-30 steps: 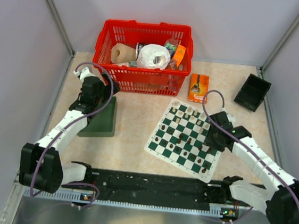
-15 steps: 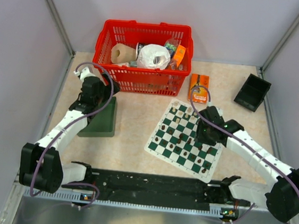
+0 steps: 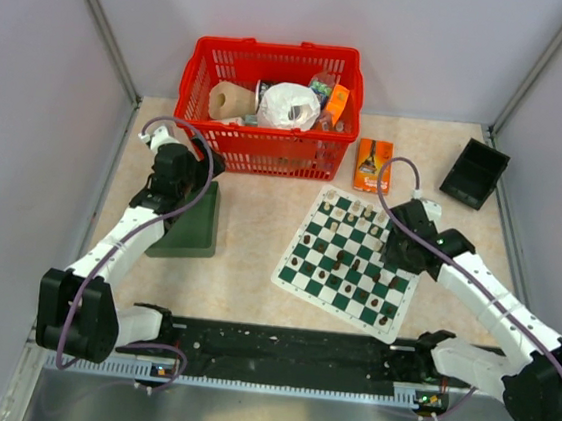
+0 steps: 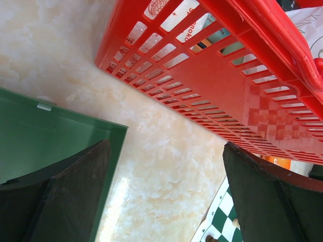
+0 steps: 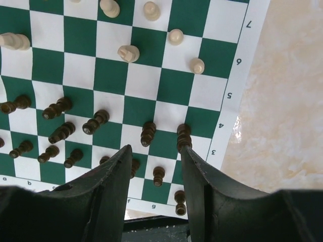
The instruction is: Set up the chess pieces on the board
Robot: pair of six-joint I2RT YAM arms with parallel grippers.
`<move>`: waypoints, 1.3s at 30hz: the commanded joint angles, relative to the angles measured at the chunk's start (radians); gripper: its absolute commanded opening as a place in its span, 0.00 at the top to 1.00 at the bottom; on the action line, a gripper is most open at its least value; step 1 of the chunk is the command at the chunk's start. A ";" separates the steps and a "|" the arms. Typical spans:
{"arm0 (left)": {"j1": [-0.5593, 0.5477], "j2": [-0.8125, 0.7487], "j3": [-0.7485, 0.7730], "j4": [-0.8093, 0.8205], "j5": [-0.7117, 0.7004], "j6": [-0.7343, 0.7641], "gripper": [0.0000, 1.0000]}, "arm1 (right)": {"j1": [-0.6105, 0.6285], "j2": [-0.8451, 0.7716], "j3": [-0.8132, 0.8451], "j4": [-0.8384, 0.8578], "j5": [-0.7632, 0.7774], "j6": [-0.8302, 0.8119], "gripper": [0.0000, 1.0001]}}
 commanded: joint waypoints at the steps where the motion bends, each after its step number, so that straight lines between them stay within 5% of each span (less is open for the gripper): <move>1: 0.007 -0.014 0.002 0.043 -0.002 0.003 0.02 | -0.010 -0.018 0.024 0.045 -0.056 -0.040 0.56; 6: 0.007 -0.022 -0.001 0.041 -0.004 0.003 0.02 | 0.019 0.010 0.022 0.120 -0.177 -0.055 0.56; 20: 0.010 -0.022 0.002 0.037 -0.007 0.006 0.02 | 0.254 0.268 0.146 0.232 -0.127 0.008 0.55; 39: 0.018 -0.025 0.002 0.040 -0.004 0.009 0.02 | 0.308 0.407 0.140 0.275 -0.036 0.126 0.52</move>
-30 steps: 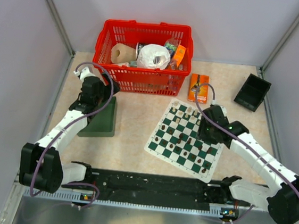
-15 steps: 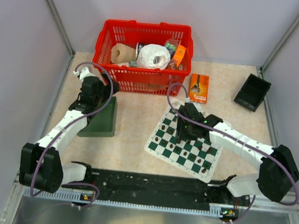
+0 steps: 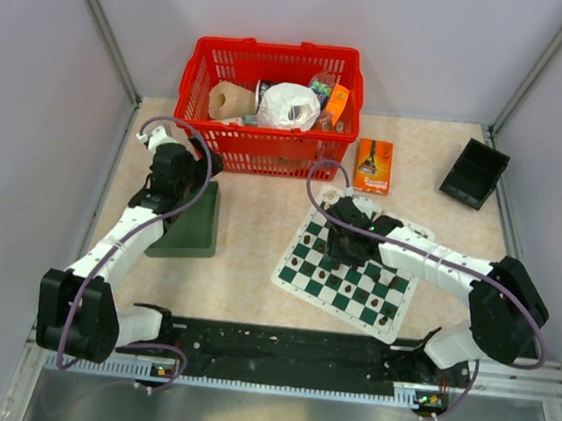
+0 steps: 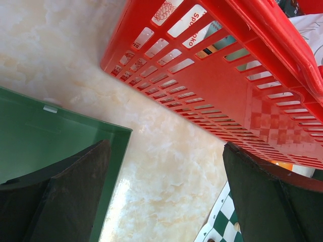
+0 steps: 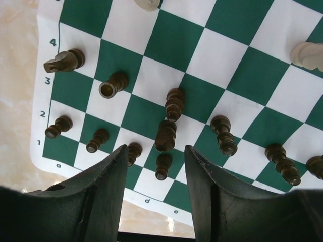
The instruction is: Set up the chess pieces on the board
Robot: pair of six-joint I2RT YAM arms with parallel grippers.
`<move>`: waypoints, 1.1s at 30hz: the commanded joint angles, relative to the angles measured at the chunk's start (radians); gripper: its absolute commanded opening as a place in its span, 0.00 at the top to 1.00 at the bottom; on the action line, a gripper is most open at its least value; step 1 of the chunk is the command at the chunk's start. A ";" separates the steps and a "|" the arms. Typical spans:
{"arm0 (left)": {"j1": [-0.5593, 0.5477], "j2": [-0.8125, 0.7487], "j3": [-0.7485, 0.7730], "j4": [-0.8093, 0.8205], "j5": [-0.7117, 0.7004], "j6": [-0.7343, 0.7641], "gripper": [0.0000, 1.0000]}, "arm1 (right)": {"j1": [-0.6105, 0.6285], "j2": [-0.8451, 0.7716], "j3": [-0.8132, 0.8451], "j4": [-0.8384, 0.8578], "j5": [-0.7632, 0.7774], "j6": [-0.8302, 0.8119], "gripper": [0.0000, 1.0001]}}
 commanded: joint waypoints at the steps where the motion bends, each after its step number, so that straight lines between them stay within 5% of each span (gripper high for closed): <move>1: 0.007 -0.026 0.003 0.037 0.002 0.011 0.02 | 0.021 0.033 0.028 0.029 0.027 0.033 0.52; 33: 0.020 -0.037 -0.015 0.034 -0.005 0.008 0.02 | 0.027 0.105 0.048 0.049 0.052 0.009 0.72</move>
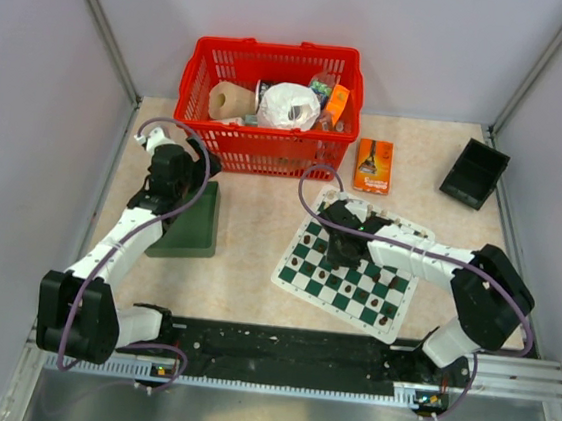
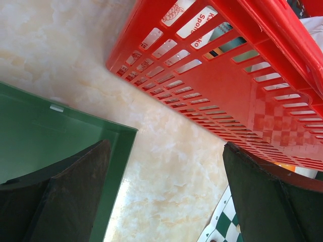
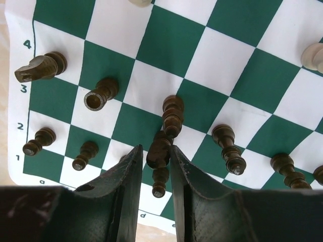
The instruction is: Set up the chess pieces on the board
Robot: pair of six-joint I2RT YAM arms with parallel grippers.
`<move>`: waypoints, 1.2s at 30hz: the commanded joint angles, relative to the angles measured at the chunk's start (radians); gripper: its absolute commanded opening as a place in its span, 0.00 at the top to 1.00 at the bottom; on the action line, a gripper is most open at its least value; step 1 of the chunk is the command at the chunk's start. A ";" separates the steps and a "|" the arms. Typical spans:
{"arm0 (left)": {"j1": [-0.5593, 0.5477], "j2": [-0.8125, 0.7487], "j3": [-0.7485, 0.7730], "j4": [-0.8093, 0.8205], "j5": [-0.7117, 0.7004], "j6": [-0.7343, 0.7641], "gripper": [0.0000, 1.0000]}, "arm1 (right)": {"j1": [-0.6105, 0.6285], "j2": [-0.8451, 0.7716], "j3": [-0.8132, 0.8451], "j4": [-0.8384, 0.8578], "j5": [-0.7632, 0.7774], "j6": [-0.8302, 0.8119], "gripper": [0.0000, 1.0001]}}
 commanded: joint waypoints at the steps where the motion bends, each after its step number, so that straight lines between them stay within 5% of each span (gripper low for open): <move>1: 0.007 -0.030 -0.004 0.036 -0.004 0.007 0.02 | 0.011 0.007 0.044 0.023 0.025 -0.008 0.73; 15: 0.010 -0.032 -0.004 0.038 0.005 0.004 0.02 | 0.014 -0.088 0.073 -0.017 -0.004 -0.059 0.84; 36: 0.010 -0.044 -0.007 0.042 0.022 -0.005 0.02 | 0.017 -0.642 -0.249 -0.311 -0.199 0.098 0.85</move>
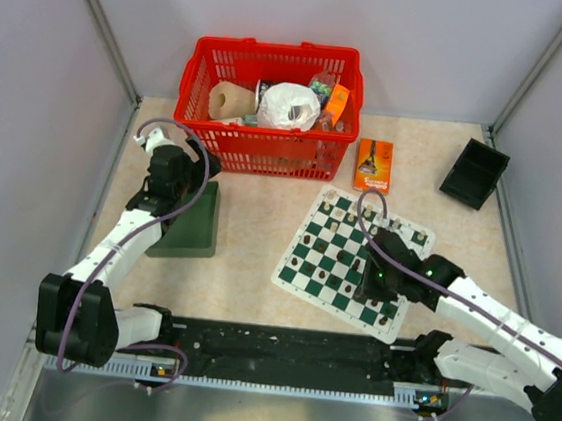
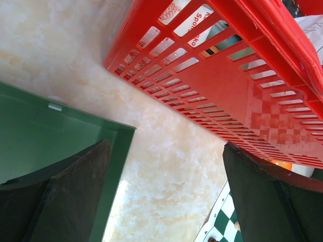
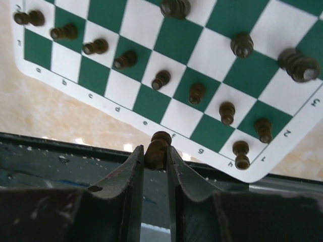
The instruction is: Set up the chess pieces on the board
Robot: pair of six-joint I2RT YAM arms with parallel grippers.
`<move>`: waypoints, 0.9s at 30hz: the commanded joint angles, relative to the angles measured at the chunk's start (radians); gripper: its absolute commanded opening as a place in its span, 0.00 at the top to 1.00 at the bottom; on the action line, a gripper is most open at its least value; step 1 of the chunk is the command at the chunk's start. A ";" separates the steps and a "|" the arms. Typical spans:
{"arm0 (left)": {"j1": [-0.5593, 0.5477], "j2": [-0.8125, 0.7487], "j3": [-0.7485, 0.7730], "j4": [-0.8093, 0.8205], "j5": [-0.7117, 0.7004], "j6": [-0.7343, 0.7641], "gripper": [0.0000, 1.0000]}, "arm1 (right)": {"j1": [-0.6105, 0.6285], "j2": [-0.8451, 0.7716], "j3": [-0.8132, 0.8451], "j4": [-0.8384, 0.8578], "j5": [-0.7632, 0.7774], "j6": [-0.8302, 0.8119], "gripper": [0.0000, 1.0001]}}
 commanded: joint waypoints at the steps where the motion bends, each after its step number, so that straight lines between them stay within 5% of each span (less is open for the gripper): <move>1: 0.007 -0.030 0.002 0.040 0.012 -0.003 0.02 | 0.018 -0.064 -0.039 -0.080 -0.037 0.052 0.85; 27: 0.007 -0.013 0.006 0.046 0.018 -0.006 0.02 | 0.028 -0.075 -0.198 -0.014 0.080 0.130 0.85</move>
